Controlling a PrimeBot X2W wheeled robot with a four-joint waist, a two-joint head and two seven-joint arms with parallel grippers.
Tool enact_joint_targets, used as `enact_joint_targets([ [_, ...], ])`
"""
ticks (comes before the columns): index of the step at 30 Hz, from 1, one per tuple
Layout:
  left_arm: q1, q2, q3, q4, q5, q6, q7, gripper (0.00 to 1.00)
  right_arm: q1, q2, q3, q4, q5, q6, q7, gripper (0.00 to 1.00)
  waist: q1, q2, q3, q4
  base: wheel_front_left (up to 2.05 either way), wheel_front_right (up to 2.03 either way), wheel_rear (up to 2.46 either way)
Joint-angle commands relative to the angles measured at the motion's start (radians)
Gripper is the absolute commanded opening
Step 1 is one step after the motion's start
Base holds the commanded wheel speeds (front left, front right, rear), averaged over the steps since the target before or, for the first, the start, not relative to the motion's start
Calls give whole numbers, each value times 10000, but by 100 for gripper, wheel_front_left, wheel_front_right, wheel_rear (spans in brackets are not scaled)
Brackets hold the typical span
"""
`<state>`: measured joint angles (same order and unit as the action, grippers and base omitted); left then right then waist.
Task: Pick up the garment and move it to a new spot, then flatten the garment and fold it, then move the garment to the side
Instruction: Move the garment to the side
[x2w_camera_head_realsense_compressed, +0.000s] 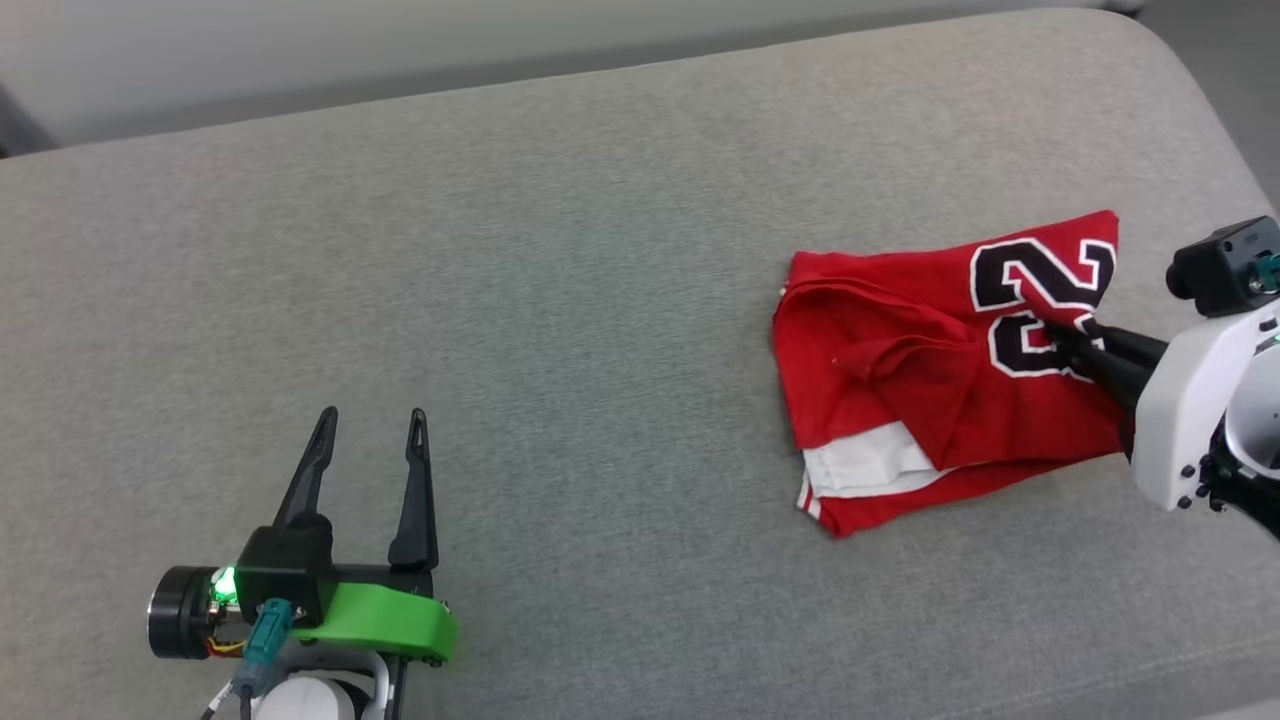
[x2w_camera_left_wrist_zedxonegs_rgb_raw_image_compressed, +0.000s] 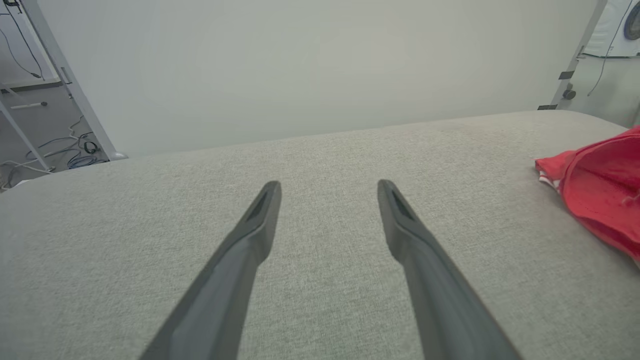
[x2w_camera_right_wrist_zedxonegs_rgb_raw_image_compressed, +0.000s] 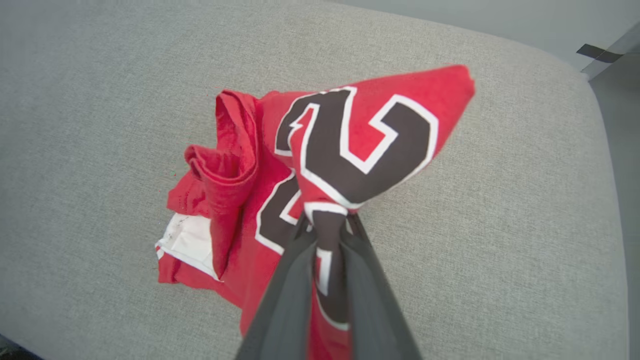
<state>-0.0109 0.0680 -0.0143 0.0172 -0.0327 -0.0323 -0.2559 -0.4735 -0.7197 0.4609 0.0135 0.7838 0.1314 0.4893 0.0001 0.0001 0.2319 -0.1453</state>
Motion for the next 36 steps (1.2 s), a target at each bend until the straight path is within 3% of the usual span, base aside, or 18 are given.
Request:
enact_joint_targets([
  [1, -166, 98, 44, -69, 102, -47, -59, 100, -255, -39, -48, 26, -81, -7, -161, 0, -1, -1, 237, -486, 0, 0, 0],
  [7, -459, 192, 33, -274, 198, -53, -59, 100, -968, -375, -272, 654, -511, -7, -509, 0, -1, -1, 862, -352, 0, 0, 0],
  [21, -1587, 440, 149, -1089, 275, 121, -59, 100, -3013, -1813, -1531, 4196, -1310, -7, -1052, 0, -1, -1, 3249, 263, 0, 0, 0],
  [34, -2105, 509, 68, -1566, 310, 257, -59, 100, -4641, -1429, -2016, 7024, -2255, -7, -1778, 0, -1, -1, 4299, 537, 0, 0, 0],
  [35, -2113, 512, 63, -1558, 308, 266, -59, 100, -4714, -1363, -2060, 7190, -2323, -7, -1874, 4, -1, -1, 4289, 542, 0, 0, 0],
  [36, -2116, 514, 60, -1529, 305, 282, -59, 100, -4760, -1265, -2070, 7408, -2403, -7, -1929, 72, -1, -1, 4237, 549, 0, 0, 0],
])
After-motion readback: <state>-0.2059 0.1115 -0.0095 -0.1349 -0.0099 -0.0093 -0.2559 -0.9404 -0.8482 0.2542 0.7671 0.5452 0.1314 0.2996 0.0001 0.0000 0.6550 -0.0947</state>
